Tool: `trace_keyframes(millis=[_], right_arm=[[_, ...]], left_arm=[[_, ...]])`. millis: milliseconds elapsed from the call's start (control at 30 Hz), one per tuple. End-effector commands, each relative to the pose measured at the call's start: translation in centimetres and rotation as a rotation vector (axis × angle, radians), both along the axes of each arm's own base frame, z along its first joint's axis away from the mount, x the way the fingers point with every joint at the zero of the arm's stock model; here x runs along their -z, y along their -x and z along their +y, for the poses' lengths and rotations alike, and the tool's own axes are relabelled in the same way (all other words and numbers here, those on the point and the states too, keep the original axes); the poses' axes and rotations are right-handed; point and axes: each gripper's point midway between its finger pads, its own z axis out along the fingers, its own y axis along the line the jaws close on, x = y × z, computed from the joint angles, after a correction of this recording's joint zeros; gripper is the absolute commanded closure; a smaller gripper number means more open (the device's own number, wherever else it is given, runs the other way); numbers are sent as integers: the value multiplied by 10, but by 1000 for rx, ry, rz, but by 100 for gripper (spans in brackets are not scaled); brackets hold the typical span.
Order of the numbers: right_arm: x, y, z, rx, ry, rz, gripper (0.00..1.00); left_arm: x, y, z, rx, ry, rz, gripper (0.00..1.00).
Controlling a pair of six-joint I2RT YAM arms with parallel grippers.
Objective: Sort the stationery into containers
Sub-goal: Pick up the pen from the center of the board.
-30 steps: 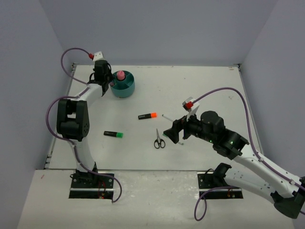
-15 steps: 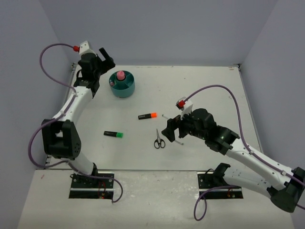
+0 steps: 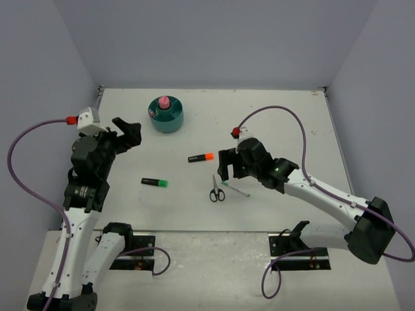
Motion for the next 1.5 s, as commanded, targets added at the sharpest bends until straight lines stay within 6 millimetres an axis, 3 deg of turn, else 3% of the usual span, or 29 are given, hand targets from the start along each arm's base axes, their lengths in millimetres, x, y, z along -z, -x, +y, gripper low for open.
trace_keyframes(millis=[0,33,133,233,367,567,767,933,1033,1167,1233,1300,1467], right_arm=[[0,-19,6,75,27,27,1],[7,-17,7,59,48,47,2],[19,-14,12,0,79,71,6],[30,-10,5,-44,152,84,10],[47,12,-10,-122,244,166,15],[79,17,-37,-109,425,275,35],[114,15,-38,-151,532,354,37],[137,13,-36,-185,571,412,50],[145,11,-39,-183,583,431,58],[157,25,-36,-236,548,507,72],[161,30,-36,-244,545,535,85],[163,31,-36,-240,551,543,87],[149,27,-37,-211,536,505,99]], left_arm=[[77,24,1,73,-153,211,0],[84,26,-1,85,-149,217,0],[71,31,-20,187,-134,149,0],[73,32,-22,197,-132,139,0],[75,33,-26,227,-134,142,0],[77,34,-35,271,-135,146,0],[76,35,-39,284,-139,140,0],[79,34,-42,303,-140,154,0],[81,33,-43,309,-141,162,0],[80,34,-44,312,-141,159,0],[82,33,-43,306,-142,164,0],[82,33,-41,299,-145,165,0],[81,33,-41,294,-143,165,0]])
